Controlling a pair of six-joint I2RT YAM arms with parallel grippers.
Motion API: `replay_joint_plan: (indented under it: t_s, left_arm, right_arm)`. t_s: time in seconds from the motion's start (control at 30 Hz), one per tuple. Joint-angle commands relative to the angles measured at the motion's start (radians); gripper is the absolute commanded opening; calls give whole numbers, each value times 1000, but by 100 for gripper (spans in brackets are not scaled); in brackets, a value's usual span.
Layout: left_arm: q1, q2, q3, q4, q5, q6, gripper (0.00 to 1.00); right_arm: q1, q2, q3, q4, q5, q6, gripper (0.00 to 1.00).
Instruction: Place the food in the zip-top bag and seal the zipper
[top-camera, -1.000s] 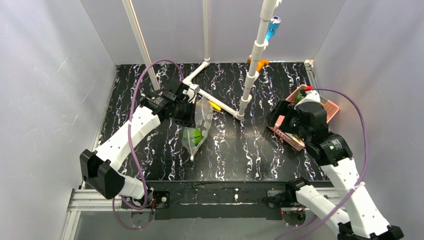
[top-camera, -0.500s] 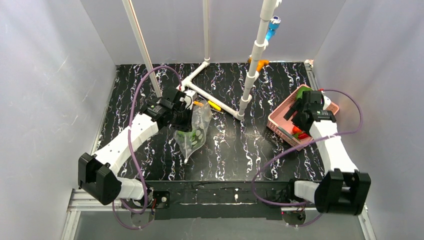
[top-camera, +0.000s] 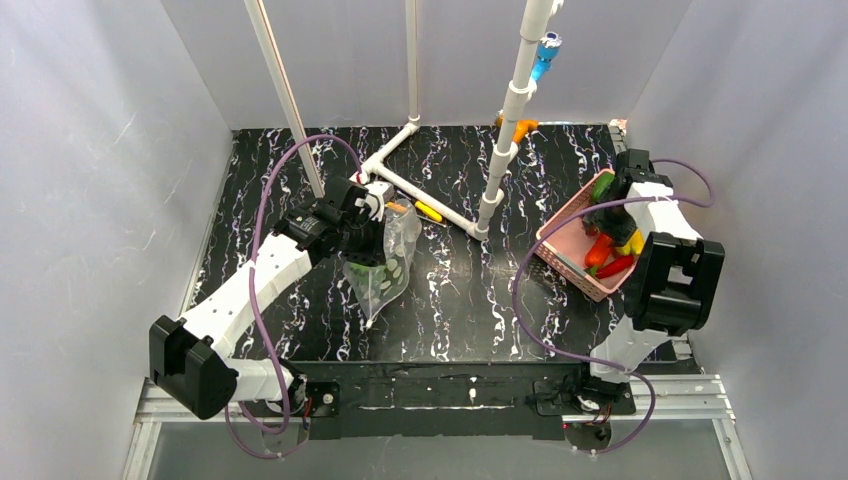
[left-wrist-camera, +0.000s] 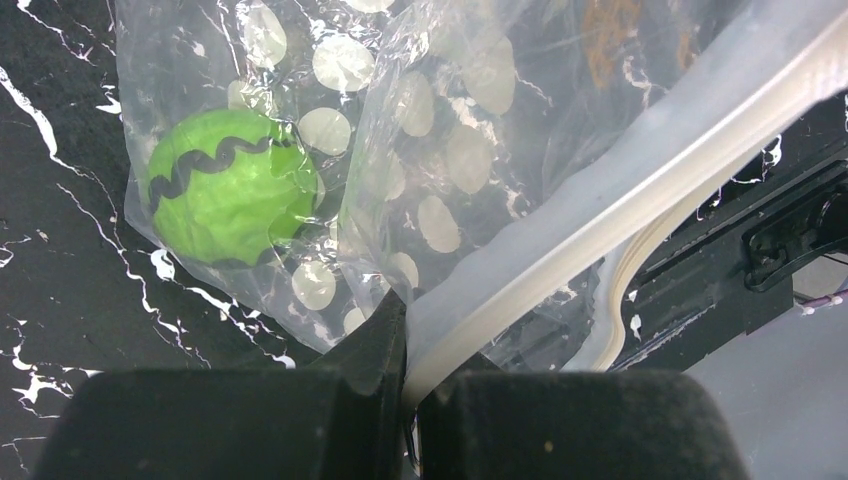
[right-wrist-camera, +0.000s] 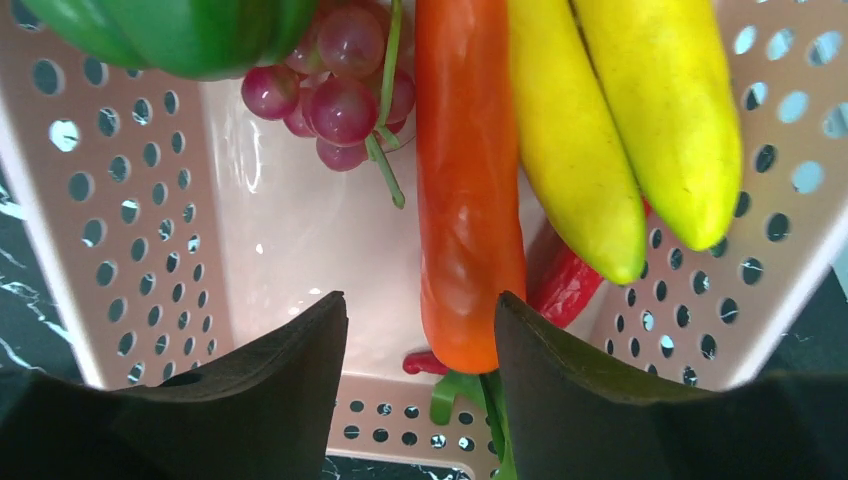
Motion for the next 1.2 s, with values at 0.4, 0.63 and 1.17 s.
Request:
replay_joint_plan:
  t_s: [0.4, 0.63, 1.17]
  left_arm:
    - [5, -28, -11, -2, 18, 3, 0]
    - [5, -22, -13, 0, 24, 2, 0]
    - [5, -2, -18, 4, 31, 1, 0]
  right_arm:
    - [3, -12, -149, -15, 3, -17, 59]
    - [8, -44, -122, 4, 18, -49, 44]
    - [38, -430, -180, 13, -181, -30, 1]
